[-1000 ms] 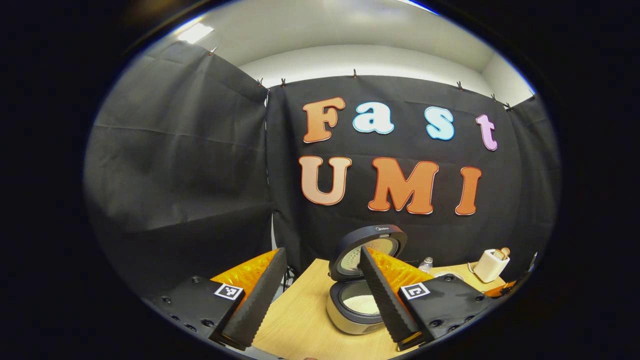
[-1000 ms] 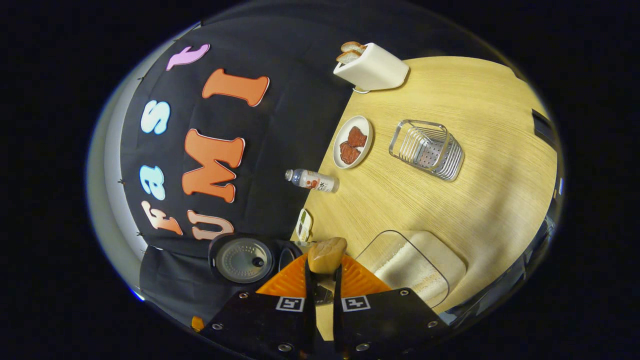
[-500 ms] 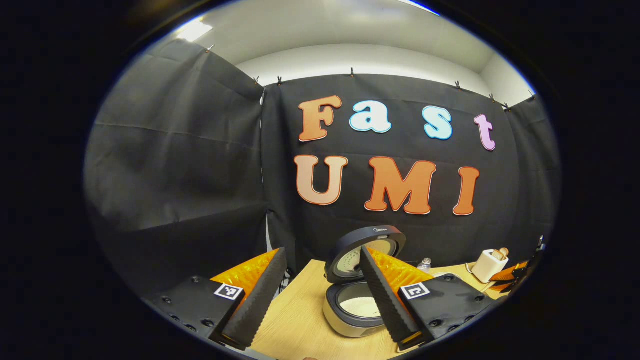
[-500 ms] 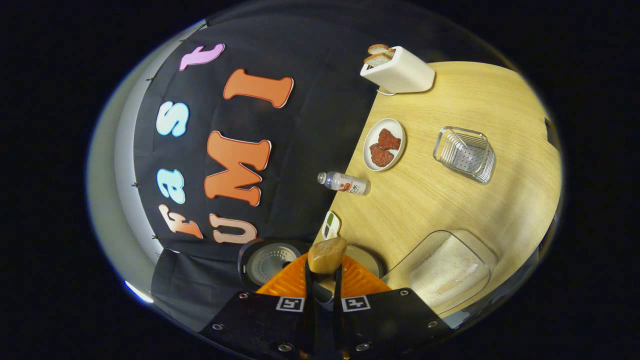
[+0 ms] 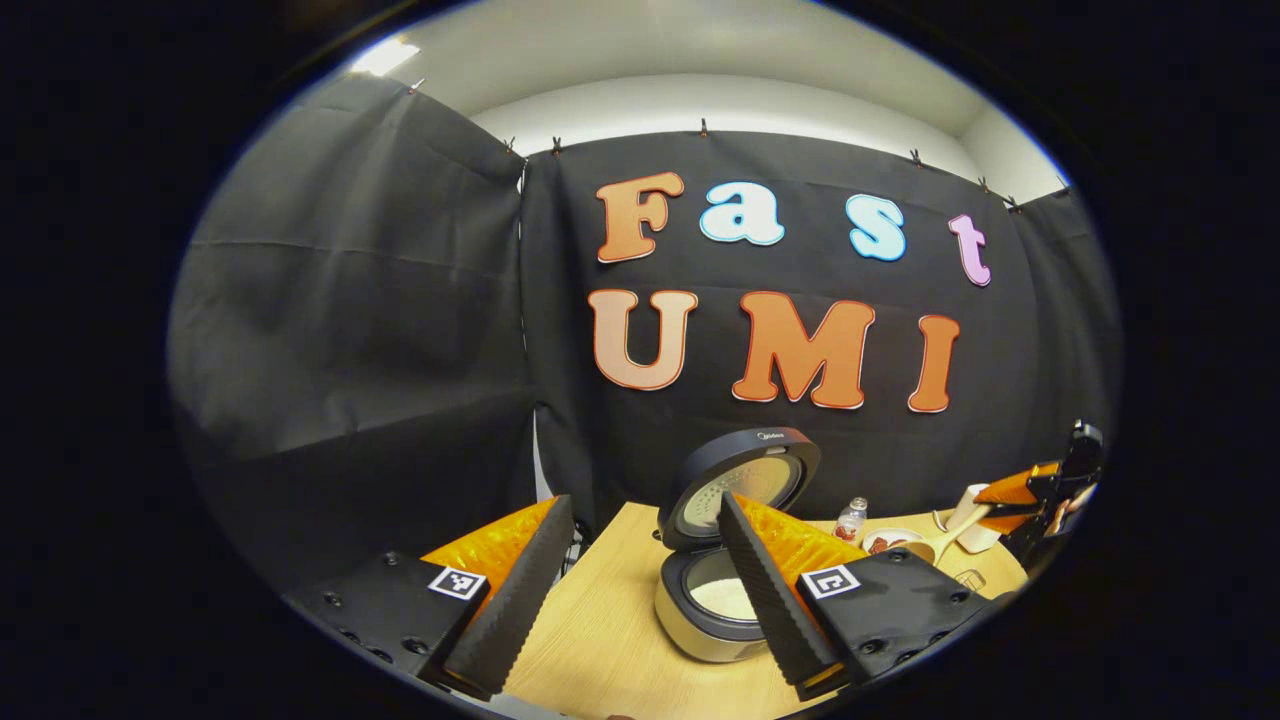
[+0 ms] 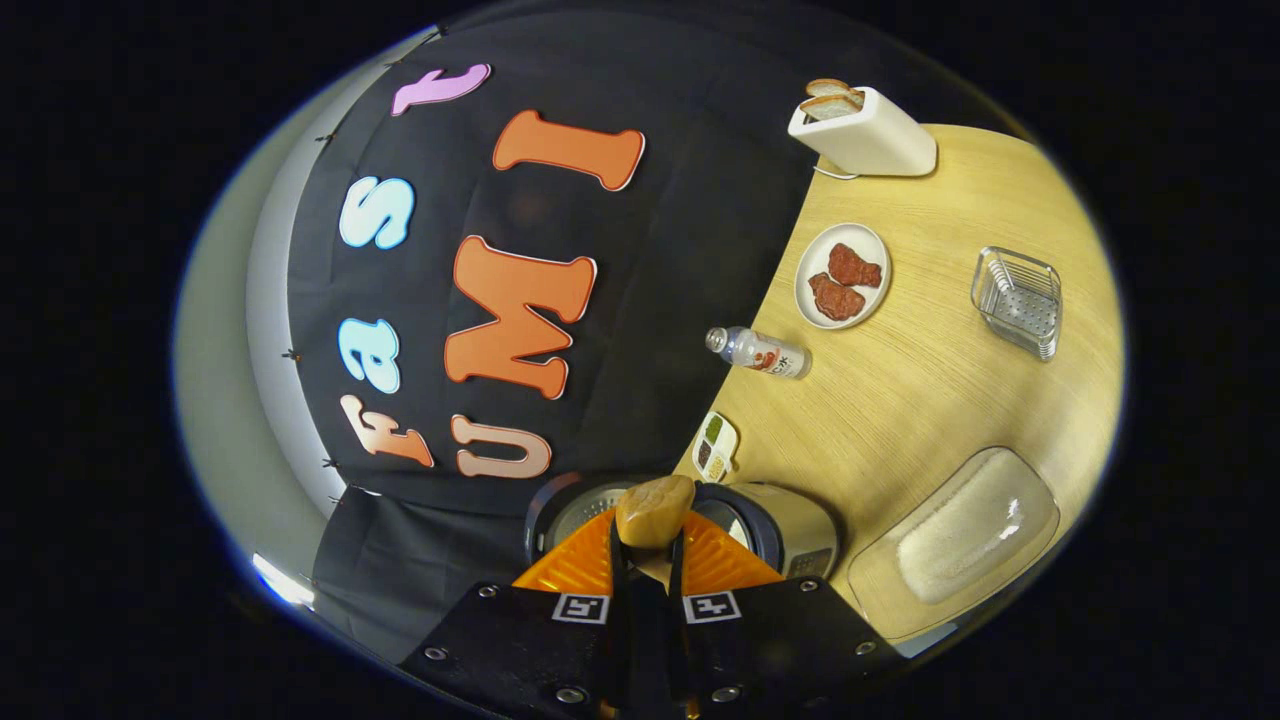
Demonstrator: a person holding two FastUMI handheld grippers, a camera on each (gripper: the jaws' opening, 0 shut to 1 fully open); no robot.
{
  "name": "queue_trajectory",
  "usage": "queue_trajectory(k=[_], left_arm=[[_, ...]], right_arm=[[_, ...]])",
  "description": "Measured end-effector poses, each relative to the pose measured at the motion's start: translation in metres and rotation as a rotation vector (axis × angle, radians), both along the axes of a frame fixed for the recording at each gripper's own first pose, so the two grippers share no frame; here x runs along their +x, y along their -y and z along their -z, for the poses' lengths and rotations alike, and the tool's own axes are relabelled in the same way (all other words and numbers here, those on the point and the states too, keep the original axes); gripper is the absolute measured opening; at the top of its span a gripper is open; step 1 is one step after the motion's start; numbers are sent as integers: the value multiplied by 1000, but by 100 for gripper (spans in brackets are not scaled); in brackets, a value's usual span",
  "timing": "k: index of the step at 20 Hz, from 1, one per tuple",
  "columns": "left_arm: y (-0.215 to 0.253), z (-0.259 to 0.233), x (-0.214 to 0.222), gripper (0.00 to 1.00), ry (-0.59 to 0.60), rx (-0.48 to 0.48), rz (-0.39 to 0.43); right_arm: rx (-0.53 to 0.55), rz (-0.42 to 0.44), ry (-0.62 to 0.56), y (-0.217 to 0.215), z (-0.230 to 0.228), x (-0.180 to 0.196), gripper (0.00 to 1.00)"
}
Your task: Close the left gripper, press the button to open the rice cooker; take a wooden spoon from the chopstick holder with the right hand, scoop a spoonful of rice and pour it into the rice cooker, then put the wooden spoon back into the chopstick holder.
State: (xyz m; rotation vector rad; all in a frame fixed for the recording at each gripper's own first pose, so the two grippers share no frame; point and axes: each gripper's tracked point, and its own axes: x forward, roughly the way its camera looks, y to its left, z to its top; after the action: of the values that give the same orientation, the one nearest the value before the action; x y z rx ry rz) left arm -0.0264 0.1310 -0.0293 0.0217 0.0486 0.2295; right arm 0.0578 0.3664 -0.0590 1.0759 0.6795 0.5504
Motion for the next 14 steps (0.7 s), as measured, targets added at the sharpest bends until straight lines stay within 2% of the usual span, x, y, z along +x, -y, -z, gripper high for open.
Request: queue_trajectory(k=[1,5,6,7,8,9,14], left_arm=[[0,-2,0,96,2,-1,7],[-6,-5,-1,100,15,9,20],[-6,-5,-1,96,16,9,24],[-6,-5,-2,96,18,9,27],[-6,-4,-4,96,19,7,29],[-6,-4,-4,97,20,5,31],[-1,0,-6,99,8,14,57]], right_arm=[[-2,8,7,-4,-4,4,13],[-23,23,43,-23,-19,20,13],[-29,29,52,-27,-21,25,13],[-35,35,64,-31,-25,30,13],[-43,38,80,-36,-30,35,8],[-54,39,98,-41,-34,37,13],[-97,44,173,-68,-51,52,13]])
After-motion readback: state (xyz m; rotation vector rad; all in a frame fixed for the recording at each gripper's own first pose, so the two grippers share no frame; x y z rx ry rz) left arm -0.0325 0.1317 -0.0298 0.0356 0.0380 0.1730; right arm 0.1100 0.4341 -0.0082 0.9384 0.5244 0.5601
